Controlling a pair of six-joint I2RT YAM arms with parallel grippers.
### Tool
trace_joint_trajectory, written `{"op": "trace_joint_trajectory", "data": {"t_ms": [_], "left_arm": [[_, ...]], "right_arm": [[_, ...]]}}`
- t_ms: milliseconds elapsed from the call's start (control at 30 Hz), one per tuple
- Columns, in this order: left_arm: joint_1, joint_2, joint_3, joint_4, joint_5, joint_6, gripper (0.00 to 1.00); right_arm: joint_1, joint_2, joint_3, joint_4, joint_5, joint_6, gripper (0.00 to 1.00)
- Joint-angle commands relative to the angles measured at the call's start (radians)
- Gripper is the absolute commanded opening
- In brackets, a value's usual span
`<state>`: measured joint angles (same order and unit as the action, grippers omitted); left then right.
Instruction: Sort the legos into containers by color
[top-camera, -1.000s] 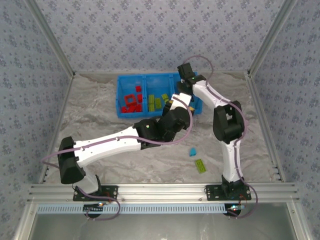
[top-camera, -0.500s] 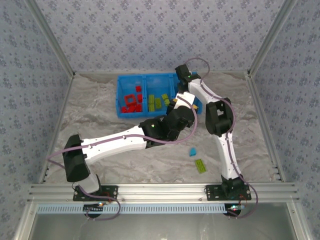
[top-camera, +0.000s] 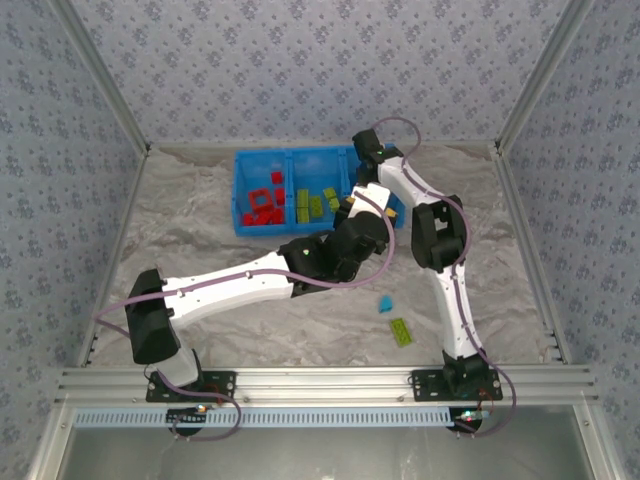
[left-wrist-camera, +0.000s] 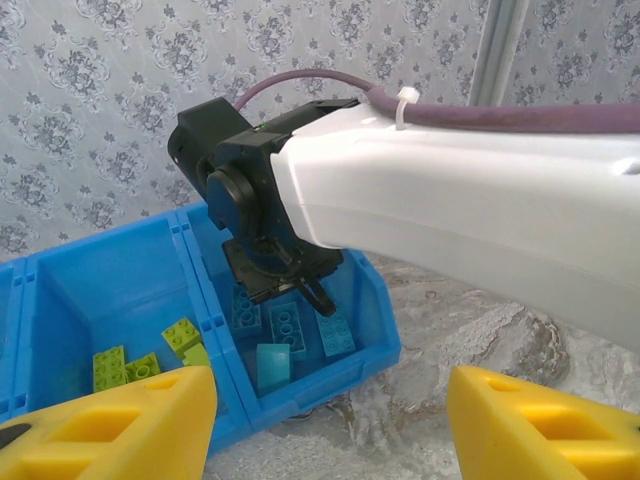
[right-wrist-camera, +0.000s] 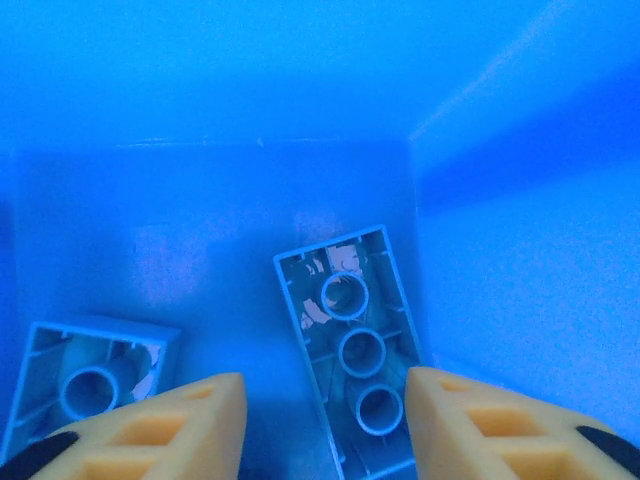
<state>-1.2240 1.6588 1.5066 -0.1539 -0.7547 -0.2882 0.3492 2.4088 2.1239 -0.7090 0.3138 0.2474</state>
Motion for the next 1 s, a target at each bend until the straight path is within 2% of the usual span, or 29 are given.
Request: {"op": "trace_joint_trajectory", "data": {"t_ms": [0, 133, 267, 467, 633, 733, 800, 967], "left_arm": [[-0.021, -0.024, -0.001, -0.005, -0.032, -0.017, 0.62], [-0.046, -0.085, -0.036, -0.062, -0.032, -0.065, 0.62], [-0.050, -0.167, -0.089, -0.159, 0.018, -0.159, 0.62], [-0.023, -0.220, -0.106, -0.368, 0.188, -0.413, 0.63], [0.005, -0.200, -0.138, -0.418, 0.394, -0.636, 0.62], [0.005, -0.138, -0.099, -0.488, 0.475, -0.756, 0.62], [0.002, -0.095, -0.082, -0.519, 0.523, -0.837, 0.62], [-0.012, 0.007, -0.106, -0.418, 0.672, -0.999, 0.62]], "right_arm": [[0.009, -0.150, -0.025, 0.022, -0.020, 0.004, 0.43], [0.015, -0.299, -0.092, 0.048, -0.012, 0.006, 0.42], [0.015, -0.530, -0.271, 0.079, -0.027, 0.027, 0.42], [0.039, -0.965, -0.641, 0.064, -0.132, 0.050, 0.43], [0.076, -1.347, -0.835, -0.057, -0.326, 0.017, 0.44], [0.103, -1.508, -0.838, -0.184, -0.464, -0.003, 0.44], [0.125, -1.586, -0.811, -0.286, -0.510, -0.009, 0.44], [0.173, -1.700, -0.733, -0.485, -0.578, -0.015, 0.44]]}}
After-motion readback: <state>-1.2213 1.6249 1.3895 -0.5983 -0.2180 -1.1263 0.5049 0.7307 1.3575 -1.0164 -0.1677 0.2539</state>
